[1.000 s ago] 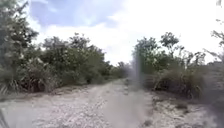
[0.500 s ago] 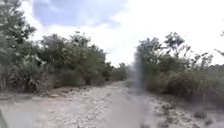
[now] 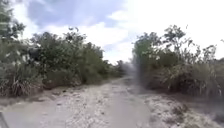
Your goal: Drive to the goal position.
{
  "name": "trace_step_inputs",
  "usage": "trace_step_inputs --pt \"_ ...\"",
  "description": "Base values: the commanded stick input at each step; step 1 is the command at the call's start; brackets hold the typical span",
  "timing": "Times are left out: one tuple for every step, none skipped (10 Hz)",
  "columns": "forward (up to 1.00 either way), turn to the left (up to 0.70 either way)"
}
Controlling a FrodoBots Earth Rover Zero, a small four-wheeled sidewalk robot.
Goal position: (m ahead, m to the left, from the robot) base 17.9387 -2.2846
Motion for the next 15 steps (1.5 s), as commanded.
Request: trace_step_inputs --pt "0.69 0.01" --pt "0.69 0.01" --pt "0.69 0.01" --pt "0.69 0.01" --pt "0.69 0.01" --pt "0.69 0.01" --pt "0.69 0.01" --pt "0.69 0.01" --pt "0.69 0.01" --pt "0.69 0.01" --pt "0.69 0.01" --pt "0.69 0.01" --pt "0.69 0.01" --pt "0.69 0.01" --pt "0.69 0.01"
